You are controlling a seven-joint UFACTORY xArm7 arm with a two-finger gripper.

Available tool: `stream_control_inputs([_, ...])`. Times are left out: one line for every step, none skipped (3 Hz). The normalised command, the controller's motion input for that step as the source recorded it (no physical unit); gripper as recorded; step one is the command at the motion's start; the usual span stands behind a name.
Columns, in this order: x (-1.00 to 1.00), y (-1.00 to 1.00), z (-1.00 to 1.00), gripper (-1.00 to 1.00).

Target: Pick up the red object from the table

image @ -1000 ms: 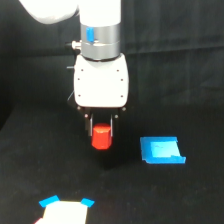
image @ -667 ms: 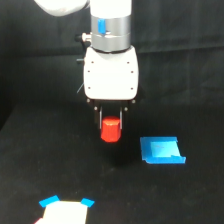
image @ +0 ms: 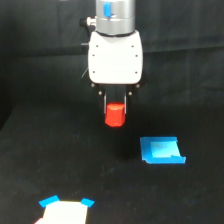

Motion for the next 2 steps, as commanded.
stream_control_inputs([0.72, -0.22, 0.79, -1.0])
stream_control_inputs([0.17, 0.23, 0.16, -1.0])
